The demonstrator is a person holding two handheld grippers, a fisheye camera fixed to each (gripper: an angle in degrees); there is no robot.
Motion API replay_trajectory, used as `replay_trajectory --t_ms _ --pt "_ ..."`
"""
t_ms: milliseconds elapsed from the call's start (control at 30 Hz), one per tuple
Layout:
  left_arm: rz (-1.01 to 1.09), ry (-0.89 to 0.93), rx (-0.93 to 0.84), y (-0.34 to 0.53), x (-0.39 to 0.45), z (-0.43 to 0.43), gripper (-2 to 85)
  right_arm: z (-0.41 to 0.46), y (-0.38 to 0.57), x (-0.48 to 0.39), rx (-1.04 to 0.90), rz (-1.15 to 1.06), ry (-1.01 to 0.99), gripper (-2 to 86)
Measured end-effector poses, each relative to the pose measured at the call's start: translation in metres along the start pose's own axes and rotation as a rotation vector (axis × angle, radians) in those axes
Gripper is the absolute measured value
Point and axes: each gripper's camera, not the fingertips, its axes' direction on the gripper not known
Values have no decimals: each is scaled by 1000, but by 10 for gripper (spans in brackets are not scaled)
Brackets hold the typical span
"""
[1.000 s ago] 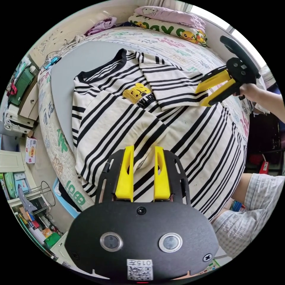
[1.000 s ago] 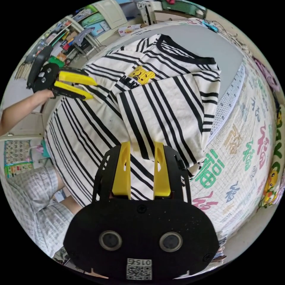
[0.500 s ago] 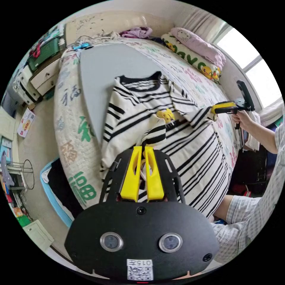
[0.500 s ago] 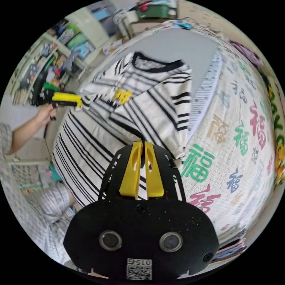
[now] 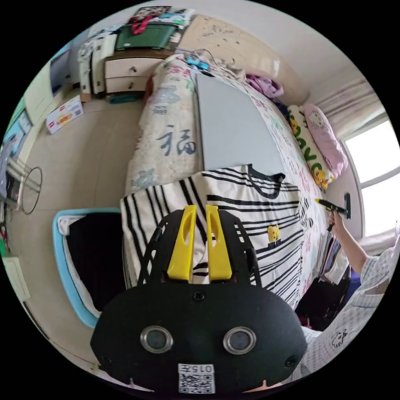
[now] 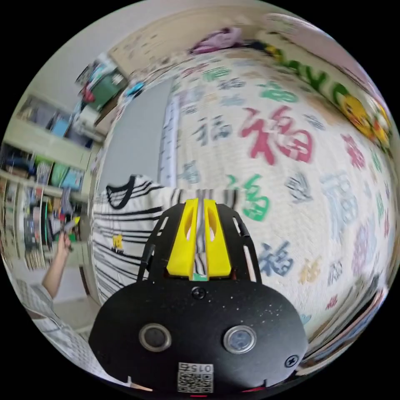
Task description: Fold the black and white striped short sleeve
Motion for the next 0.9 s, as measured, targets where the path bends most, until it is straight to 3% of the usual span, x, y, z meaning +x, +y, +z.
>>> replay_trajectory --t_ms 100,167,467,667,767,900 --pt "138 9 -101 -23 30 42 11 40 -11 -87 -105 -210 -62 4" --pt "160 28 -107 -33 36 58 3 55 -14 -139 -112 -320 5 -2" --pt "150 -3 -107 -47 15 80 -6 74 -23 -185 -177 -367 225 -7" --pt "76 2 -64 -35 -16 71 -3 36 -24 -181 -173 -283 162 -8" --pt "71 37 -18 -8 -30 45 16 -19 -1 -177 -97 -297 32 -3" --pt "21 127 -56 82 -58 -5 63 -123 97 -155 -69 -355 -186 11"
